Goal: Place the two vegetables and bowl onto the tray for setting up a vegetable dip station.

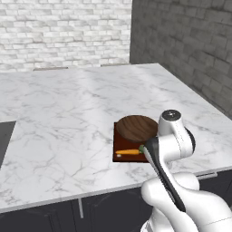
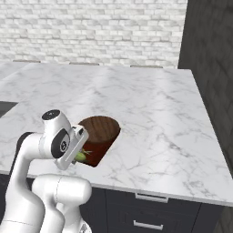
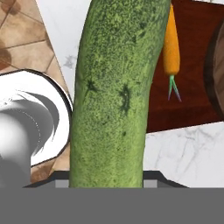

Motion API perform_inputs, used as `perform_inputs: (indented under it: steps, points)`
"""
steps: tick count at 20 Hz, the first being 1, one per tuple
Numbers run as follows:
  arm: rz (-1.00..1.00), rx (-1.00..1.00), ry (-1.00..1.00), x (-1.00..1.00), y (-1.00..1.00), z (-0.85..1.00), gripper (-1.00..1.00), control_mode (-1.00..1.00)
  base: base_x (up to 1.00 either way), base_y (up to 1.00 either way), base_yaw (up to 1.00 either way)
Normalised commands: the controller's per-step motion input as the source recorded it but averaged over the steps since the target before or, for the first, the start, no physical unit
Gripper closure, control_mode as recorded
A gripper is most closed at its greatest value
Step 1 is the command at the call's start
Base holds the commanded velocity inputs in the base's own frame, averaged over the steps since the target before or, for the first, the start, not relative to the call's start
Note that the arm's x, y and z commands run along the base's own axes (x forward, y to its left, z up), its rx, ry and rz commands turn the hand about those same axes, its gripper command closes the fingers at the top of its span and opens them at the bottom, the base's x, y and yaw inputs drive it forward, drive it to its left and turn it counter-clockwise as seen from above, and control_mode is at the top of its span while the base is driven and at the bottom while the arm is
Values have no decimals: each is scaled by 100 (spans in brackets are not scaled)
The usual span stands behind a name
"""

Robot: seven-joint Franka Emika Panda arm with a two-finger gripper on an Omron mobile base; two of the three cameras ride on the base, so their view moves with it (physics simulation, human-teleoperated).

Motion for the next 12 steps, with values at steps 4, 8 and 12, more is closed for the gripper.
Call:
perform_inputs:
  steps: [4, 8, 12]
  points:
    - [0, 0, -4, -2, 12, -2, 100, -100, 0, 0, 0]
    - [0, 0, -5, 0, 7, -5, 100, -100, 0, 0, 0]
    - [0, 0, -3, 0, 6, -9, 100, -100, 0, 0, 0]
